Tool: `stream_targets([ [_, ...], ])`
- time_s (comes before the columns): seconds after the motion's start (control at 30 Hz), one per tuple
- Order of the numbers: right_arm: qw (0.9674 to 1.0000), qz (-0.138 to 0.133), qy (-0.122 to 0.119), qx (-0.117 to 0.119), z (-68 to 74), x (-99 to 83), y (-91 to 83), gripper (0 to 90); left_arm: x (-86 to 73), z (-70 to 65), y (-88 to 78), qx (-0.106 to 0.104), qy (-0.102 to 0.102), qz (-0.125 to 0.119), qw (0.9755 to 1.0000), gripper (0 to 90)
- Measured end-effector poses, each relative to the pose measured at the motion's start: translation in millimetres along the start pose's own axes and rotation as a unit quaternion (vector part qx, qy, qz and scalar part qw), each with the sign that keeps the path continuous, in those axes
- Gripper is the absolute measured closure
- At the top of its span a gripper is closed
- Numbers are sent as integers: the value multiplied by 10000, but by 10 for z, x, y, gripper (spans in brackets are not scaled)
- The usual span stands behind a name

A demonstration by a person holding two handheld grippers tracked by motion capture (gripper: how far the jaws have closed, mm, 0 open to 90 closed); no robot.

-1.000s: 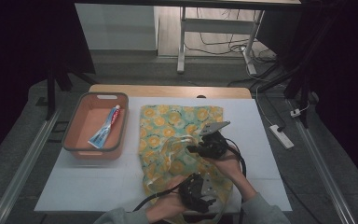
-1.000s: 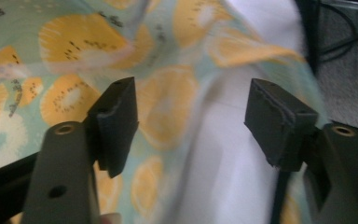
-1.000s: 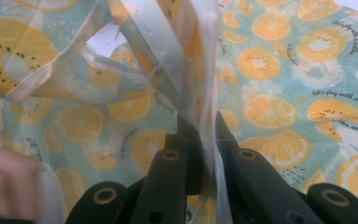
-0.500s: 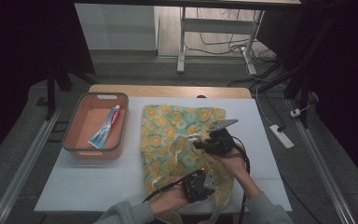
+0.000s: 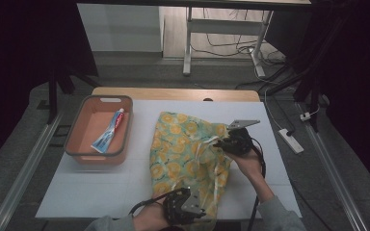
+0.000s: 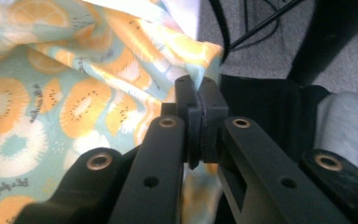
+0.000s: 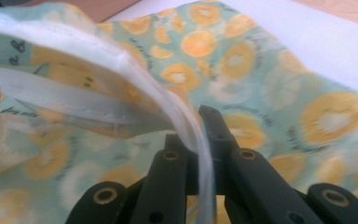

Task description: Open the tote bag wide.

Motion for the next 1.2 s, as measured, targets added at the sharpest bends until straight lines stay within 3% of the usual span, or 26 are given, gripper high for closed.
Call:
stream_targets([
  [0.2,9995,-59,303,-23,-131,-79,-24,871,-117,-62,-129,48,-9,-60,10000,870],
  [0.27,9997,-72,248,-51,-110,-61,-25,872,-120,-40,-146,61,-41,-122,9999,779],
  [0.3,9997,-87,232,-44,-101,-54,-27,872,-111,-28,-182,200,-68,-261,9994,720],
  [0.33,9997,-101,212,-38,-85,-44,-29,871,-111,-28,-182,200,-68,-261,9994,639],
  [0.4,9998,-114,164,-21,-58,-30,-36,872,-91,-1,-266,493,-108,-431,9978,497],
  [0.5,9998,-127,131,-13,-42,-20,-40,872,-66,111,-479,928,-337,-732,9924,447],
  [0.57,9998,-133,113,3,-38,-19,-38,871,-68,219,-589,1268,-534,-792,9873,403],
  [0.67,9998,-126,143,16,-46,-28,-34,871,-91,405,-664,1448,-968,-801,9815,317],
  [0.83,9998,-106,150,62,-39,-27,-19,871,-76,610,-481,1837,-1216,-493,9742,242],
  [0.87,9998,-106,149,71,-36,-27,-15,871,-64,641,-421,1891,-1251,-404,9731,174],
  [0.9,9998,-97,147,82,-30,-27,-10,871,-53,668,-366,1912,-1244,-316,9731,169],
  [0.97,9998,-98,149,86,-30,-27,-10,871,-32,712,-258,1984,-1199,-157,9726,169],
  [1.03,9998,-107,153,93,-31,-28,-12,871,-28,743,-158,2185,-1107,3,9696,195],
  [1.1,9998,-106,149,101,-31,-27,-19,871,-43,777,-109,2223,-1046,44,9693,428],
  [1.13,9998,-106,149,101,-31,-27,-19,871,-52,792,-107,2244,-1004,49,9693,428],
  [1.17,9998,-119,145,115,-30,-26,-37,871,-63,804,-124,2265,-1008,3,9688,618],
  [1.2,9997,-138,145,120,-29,-25,-51,871,-76,818,-154,2263,-1037,-81,9685,696],
])
Point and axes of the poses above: each handheld gripper's, and its own axes: y roughly forward along the jaws, x roughly out of its top, z roughly to its left, the point moved 1 cm from there along y, roughly forward along the jaws, and after that the axes turned 8 degrees about -y, right-handed, at the moved point
